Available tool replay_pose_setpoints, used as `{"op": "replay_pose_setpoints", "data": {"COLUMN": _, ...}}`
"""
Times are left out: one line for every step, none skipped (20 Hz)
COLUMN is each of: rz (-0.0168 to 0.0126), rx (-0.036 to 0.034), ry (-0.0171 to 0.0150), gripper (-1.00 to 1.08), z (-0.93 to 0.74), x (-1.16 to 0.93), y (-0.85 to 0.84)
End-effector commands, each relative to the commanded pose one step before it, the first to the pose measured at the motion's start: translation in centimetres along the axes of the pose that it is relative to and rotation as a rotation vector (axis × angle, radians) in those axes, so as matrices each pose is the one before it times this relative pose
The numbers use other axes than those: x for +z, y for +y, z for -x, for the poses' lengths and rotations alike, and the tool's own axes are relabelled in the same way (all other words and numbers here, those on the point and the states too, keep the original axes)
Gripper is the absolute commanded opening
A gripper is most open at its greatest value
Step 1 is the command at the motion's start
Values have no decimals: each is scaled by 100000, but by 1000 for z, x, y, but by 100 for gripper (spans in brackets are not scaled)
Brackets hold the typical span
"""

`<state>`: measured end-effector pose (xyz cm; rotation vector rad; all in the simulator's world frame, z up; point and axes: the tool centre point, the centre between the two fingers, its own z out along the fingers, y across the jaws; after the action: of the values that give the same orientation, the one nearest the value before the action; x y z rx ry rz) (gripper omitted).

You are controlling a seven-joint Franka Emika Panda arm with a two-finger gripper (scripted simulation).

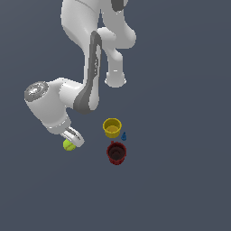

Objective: Pick up a designated object from a clutter of objects.

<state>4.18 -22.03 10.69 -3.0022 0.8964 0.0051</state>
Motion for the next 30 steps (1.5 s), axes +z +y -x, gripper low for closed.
{"op": "replay_pose_setpoints", "data": {"rz": 371, "rx": 2470, "ry": 386, "gripper": 100, "z": -469, "x": 867, "y": 961}}
{"op": "replay_pose_setpoints", "data": {"rz": 116, "rx": 649, "ry": 66, "gripper": 100, "z": -113, "x": 237, "y": 266}}
{"op": "replay_pose_setpoints", "data": {"rz": 92, "rx": 506, "ry": 52, "gripper": 100, "z": -88, "x": 184, "y": 208}}
{"op": "replay_pose_setpoints", "data": {"rz": 66, "rx": 358, "ry": 37, "gripper": 100, "z": -62, "x": 132, "y": 147}}
{"op": "replay_pose_setpoints", "data": {"rz": 41, "rx": 219, "ry": 23, "gripper": 100, "z": -38, "x": 79, "y": 91}}
{"op": "replay_pose_setpoints", "data": {"rz": 13, "rx": 68, "ry": 7, "gripper": 100, "z": -12, "x": 27, "y": 27}}
{"op": "replay_pose_setpoints", "data": {"rz": -12, "rx": -314, "ry": -160, "gripper": 100, "z": 94, "x": -101, "y": -81}}
{"op": "replay_pose_setpoints", "data": {"rz": 0, "rx": 0, "ry": 0, "gripper": 100, "z": 0, "x": 40, "y": -1}}
{"op": "replay_pose_setpoints", "data": {"rz": 0, "rx": 0, "ry": 0, "gripper": 100, "z": 2, "x": 118, "y": -2}}
{"op": "replay_pose_setpoints", "data": {"rz": 0, "rx": 0, "ry": 0, "gripper": 100, "z": 3, "x": 196, "y": -4}}
{"op": "replay_pose_setpoints", "data": {"rz": 1, "rx": 46, "ry": 17, "gripper": 100, "z": -1, "x": 264, "y": 23}}
{"op": "replay_pose_setpoints", "data": {"rz": 0, "rx": 0, "ry": 0, "gripper": 100, "z": 7, "x": 350, "y": -6}}
{"op": "replay_pose_setpoints", "data": {"rz": 2, "rx": 65, "ry": 23, "gripper": 100, "z": 2, "x": 413, "y": 33}}
{"op": "replay_pose_setpoints", "data": {"rz": 0, "rx": 0, "ry": 0, "gripper": 100, "z": 13, "x": 500, "y": -8}}
{"op": "replay_pose_setpoints", "data": {"rz": 5, "rx": 93, "ry": 31, "gripper": 100, "z": 4, "x": 553, "y": 47}}
{"op": "replay_pose_setpoints", "data": {"rz": 0, "rx": 0, "ry": 0, "gripper": 100, "z": 16, "x": 608, "y": -10}}
{"op": "replay_pose_setpoints", "data": {"rz": 4, "rx": 80, "ry": 28, "gripper": 100, "z": 1, "x": 522, "y": 39}}
{"op": "replay_pose_setpoints", "data": {"rz": 0, "rx": 0, "ry": 0, "gripper": 100, "z": 3, "x": 458, "y": -9}}
{"op": "replay_pose_setpoints", "data": {"rz": 2, "rx": 63, "ry": 28, "gripper": 100, "z": -14, "x": 362, "y": 30}}
{"op": "replay_pose_setpoints", "data": {"rz": 0, "rx": 0, "ry": 0, "gripper": 100, "z": -17, "x": 298, "y": -9}}
{"op": "replay_pose_setpoints", "data": {"rz": 0, "rx": 0, "ry": 0, "gripper": 100, "z": -26, "x": 217, "y": -8}}
{"op": "replay_pose_setpoints", "data": {"rz": 0, "rx": 0, "ry": 0, "gripper": 100, "z": -32, "x": 140, "y": -8}}
{"op": "replay_pose_setpoints", "data": {"rz": 0, "rx": 0, "ry": 0, "gripper": 100, "z": -30, "x": 73, "y": -6}}
{"op": "replay_pose_setpoints", "data": {"rz": 0, "rx": 0, "ry": 0, "gripper": 100, "z": -13, "x": 21, "y": -2}}
{"op": "replay_pose_setpoints", "data": {"rz": 0, "rx": 0, "ry": 0, "gripper": -100, "z": 0, "x": 0, "y": 0}}
{"op": "replay_pose_setpoints", "data": {"rz": 0, "rx": 0, "ry": 0, "gripper": -100, "z": 0, "x": 0, "y": 0}}
{"op": "replay_pose_setpoints", "data": {"rz": 0, "rx": 0, "ry": 0, "gripper": -100, "z": 0, "x": 0, "y": 0}}
{"op": "replay_pose_setpoints", "data": {"rz": 0, "rx": 0, "ry": 0, "gripper": -100, "z": 0, "x": 0, "y": 0}}
{"op": "replay_pose_setpoints", "data": {"rz": 0, "rx": 0, "ry": 0, "gripper": -100, "z": 0, "x": 0, "y": 0}}
{"op": "replay_pose_setpoints", "data": {"rz": 0, "rx": 0, "ry": 0, "gripper": -100, "z": 0, "x": 0, "y": 0}}
